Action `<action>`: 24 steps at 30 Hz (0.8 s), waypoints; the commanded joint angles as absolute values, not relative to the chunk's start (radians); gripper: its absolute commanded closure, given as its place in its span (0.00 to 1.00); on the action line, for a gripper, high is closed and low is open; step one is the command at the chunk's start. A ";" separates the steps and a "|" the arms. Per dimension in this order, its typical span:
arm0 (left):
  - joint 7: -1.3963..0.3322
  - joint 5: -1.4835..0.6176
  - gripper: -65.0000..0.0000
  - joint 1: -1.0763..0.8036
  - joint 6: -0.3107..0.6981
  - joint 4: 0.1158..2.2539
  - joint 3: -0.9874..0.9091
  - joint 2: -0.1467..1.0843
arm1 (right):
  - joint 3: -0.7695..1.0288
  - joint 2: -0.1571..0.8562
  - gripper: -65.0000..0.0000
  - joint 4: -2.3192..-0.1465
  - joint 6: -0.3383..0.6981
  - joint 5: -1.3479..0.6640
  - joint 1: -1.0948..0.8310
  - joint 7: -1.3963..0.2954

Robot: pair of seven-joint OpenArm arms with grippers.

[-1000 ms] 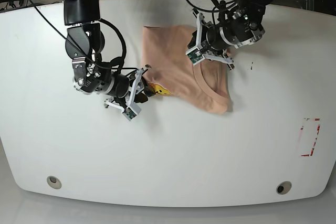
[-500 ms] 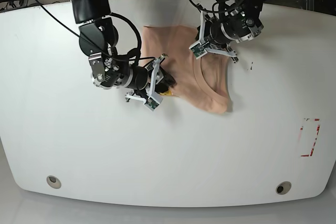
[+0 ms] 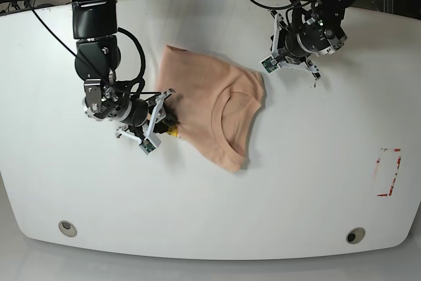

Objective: Fold the T-shirt properly
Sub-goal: 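Fold the shirt over with both grippers, smiley patch on top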

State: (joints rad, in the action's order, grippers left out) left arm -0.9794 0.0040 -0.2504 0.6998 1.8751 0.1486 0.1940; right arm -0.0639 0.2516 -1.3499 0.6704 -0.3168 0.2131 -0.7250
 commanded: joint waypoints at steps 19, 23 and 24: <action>-0.970 0.007 0.93 -0.165 0.698 1.965 0.269 -0.050 | 0.085 0.286 0.73 -1.371 0.698 -0.321 0.255 -0.737; -0.970 0.007 0.93 -0.139 0.698 1.911 0.278 -0.093 | 0.085 0.286 0.73 -1.300 0.698 -0.321 0.272 -0.688; -0.970 0.007 0.93 -0.131 0.698 1.893 0.278 -0.099 | 0.085 0.285 0.73 -1.285 0.698 -0.321 0.274 -0.680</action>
